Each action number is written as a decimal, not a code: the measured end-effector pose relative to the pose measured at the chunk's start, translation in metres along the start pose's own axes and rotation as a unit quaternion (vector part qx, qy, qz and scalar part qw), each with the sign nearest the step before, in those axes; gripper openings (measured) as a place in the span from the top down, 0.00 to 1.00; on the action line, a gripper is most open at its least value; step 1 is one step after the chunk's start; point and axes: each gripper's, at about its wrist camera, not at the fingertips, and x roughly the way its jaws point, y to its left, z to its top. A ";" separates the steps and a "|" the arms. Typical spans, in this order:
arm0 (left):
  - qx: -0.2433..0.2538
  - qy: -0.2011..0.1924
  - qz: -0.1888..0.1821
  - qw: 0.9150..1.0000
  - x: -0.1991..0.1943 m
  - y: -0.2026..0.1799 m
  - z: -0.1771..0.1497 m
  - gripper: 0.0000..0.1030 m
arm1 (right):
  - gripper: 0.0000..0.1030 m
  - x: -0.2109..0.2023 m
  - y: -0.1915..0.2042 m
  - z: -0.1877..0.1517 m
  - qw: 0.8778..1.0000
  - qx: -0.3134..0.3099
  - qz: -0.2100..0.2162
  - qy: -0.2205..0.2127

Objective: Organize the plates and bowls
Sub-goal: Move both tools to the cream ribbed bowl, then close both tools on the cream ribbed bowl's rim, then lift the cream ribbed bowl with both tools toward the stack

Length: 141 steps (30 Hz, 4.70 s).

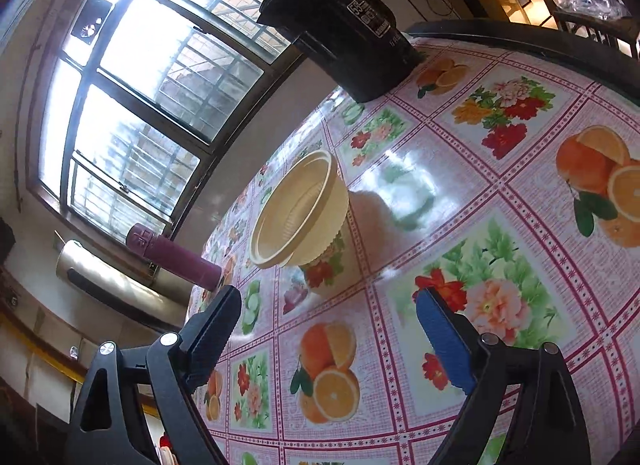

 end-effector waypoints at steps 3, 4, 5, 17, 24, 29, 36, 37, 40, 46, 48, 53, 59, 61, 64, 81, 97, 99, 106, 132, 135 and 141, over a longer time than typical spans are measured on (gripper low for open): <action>-0.001 0.013 -0.023 1.000 0.011 -0.007 0.008 0.00 | 0.04 -0.003 -0.006 0.008 1.000 0.000 0.004 0.001; -0.004 0.018 -0.030 0.999 0.015 -0.009 0.010 0.00 | 0.00 -0.004 -0.010 0.012 1.000 0.002 0.007 0.002; -0.006 0.017 -0.036 0.999 0.017 -0.010 0.012 0.00 | 0.00 -0.005 -0.014 0.015 1.000 0.002 0.007 0.003; -0.027 0.006 -0.027 0.999 0.029 -0.017 0.088 0.00 | 0.00 -0.006 -0.051 0.067 0.998 0.041 0.039 0.023; 0.004 -0.035 0.119 0.992 0.004 -0.021 0.183 0.00 | 0.00 0.000 0.005 0.124 0.999 0.009 0.053 -0.005; 0.064 -0.056 0.205 0.975 0.000 -0.031 0.224 0.00 | 0.00 0.030 0.037 0.118 0.998 -0.013 0.060 -0.001; 0.009 -0.033 0.197 0.980 0.052 -0.021 0.217 0.00 | 0.00 0.082 -0.010 0.107 0.988 0.077 0.104 0.085; 0.002 -0.043 0.197 0.979 0.055 -0.022 0.215 0.00 | 0.00 0.085 -0.017 0.106 0.983 0.095 0.125 0.091; -0.028 -0.060 0.171 0.983 0.060 -0.020 0.214 0.00 | 0.00 0.092 -0.028 0.104 0.973 0.132 0.166 0.092; -0.056 -0.031 0.121 0.991 0.077 -0.010 0.218 0.00 | 0.07 0.117 -0.029 0.094 0.966 0.142 0.179 0.122; -0.066 -0.026 0.118 0.991 0.080 -0.006 0.219 0.00 | 0.12 0.120 -0.028 0.092 0.971 0.133 0.160 0.114; -0.077 -0.014 0.108 0.991 0.087 -0.002 0.220 0.03 | 0.21 0.117 -0.023 0.093 0.981 0.109 0.127 0.098; -0.080 -0.004 0.098 0.992 0.093 -0.005 0.218 0.27 | 0.37 0.117 -0.020 0.093 0.988 0.087 0.094 0.082; -0.081 -0.001 0.095 0.992 0.095 -0.004 0.218 0.38 | 0.38 0.117 -0.018 0.092 0.990 0.084 0.088 0.078; -0.081 0.005 0.095 0.992 0.098 -0.004 0.218 0.48 | 0.45 0.119 -0.016 0.091 0.991 0.077 0.076 0.075; -0.084 0.002 0.055 0.995 0.104 -0.004 0.221 0.78 | 0.61 0.121 -0.013 0.088 0.995 0.060 0.045 0.064; -0.086 0.002 0.031 0.996 0.110 -0.005 0.219 0.88 | 0.80 0.119 -0.016 0.088 0.997 0.053 0.016 0.050; -0.085 0.002 0.029 0.996 0.109 -0.005 0.218 0.88 | 0.86 0.120 -0.016 0.087 0.997 0.051 0.011 0.051; -0.079 -0.001 0.031 0.996 0.106 -0.008 0.215 0.88 | 0.91 0.119 -0.014 0.087 0.998 0.045 0.009 0.051; -0.040 -0.071 0.067 0.994 0.029 -0.001 0.141 0.88 | 0.92 0.067 0.025 0.035 0.997 0.000 0.019 0.071; -0.027 -0.095 0.085 0.991 0.013 -0.002 0.126 0.88 | 0.92 0.055 0.034 0.023 0.997 -0.013 0.026 0.070; -0.011 -0.145 0.116 0.983 -0.025 0.006 0.094 0.88 | 0.92 0.030 0.057 -0.006 0.996 -0.041 0.050 0.068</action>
